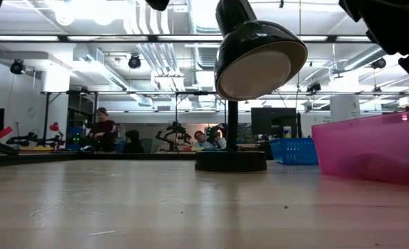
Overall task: Pick and place items into bin
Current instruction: Put the black charger adapter into the blue bin
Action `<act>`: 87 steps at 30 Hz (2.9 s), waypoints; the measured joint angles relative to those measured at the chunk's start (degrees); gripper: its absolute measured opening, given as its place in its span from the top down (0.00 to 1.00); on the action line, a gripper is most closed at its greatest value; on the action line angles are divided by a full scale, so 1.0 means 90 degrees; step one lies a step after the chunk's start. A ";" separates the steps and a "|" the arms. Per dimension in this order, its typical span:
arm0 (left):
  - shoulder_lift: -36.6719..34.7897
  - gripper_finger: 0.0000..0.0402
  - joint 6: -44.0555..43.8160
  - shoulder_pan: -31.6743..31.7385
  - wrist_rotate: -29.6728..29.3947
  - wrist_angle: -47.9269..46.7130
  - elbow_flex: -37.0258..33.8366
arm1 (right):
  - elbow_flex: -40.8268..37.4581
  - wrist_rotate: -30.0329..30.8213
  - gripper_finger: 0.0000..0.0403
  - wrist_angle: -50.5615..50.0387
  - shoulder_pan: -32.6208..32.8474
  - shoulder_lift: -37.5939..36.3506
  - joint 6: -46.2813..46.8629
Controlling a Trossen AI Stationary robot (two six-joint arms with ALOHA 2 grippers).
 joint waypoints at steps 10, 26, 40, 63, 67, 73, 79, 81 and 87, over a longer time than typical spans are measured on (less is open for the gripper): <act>0.0000 0.67 -0.0166 -0.0002 0.0003 0.0078 0.0017 | 0.1703 0.0714 0.49 -0.1056 0.0936 0.1907 -0.0256; -0.0002 0.67 -0.0334 -0.0001 -0.0352 0.0291 0.0027 | 0.4239 0.5247 0.52 -0.1524 0.1515 0.4292 -0.0699; -0.0087 0.67 -0.0278 -0.0005 -0.0354 0.0507 0.0030 | 0.4364 0.5726 0.52 -0.1451 0.2023 0.4009 -0.1137; -0.0107 0.67 -0.0118 -0.0044 -0.0336 0.1120 0.0030 | 0.4731 0.5376 0.38 -0.1525 0.2315 0.3930 -0.1904; -0.0087 0.67 -0.0155 -0.0044 -0.0247 0.1315 0.0030 | 0.4857 0.5443 0.39 -0.1343 0.2199 0.3930 -0.1870; -0.0080 0.67 -0.0156 -0.0044 -0.0218 0.1800 0.0030 | 0.4945 0.5441 0.40 -0.1001 0.2190 0.3927 -0.2618; -0.0083 0.67 -0.0134 -0.0036 -0.0120 0.2127 0.0030 | 0.5190 0.5428 0.40 -0.0845 0.2166 0.3925 -0.3048; -0.0083 0.67 -0.0114 -0.0029 -0.0088 0.2258 0.0030 | 0.5298 0.5418 0.40 -0.0842 0.2144 0.3925 -0.3198; -0.0083 0.67 -0.0100 -0.0015 0.0207 0.2805 0.0037 | 0.5564 0.5275 0.40 -0.0850 0.2028 0.3927 -0.3383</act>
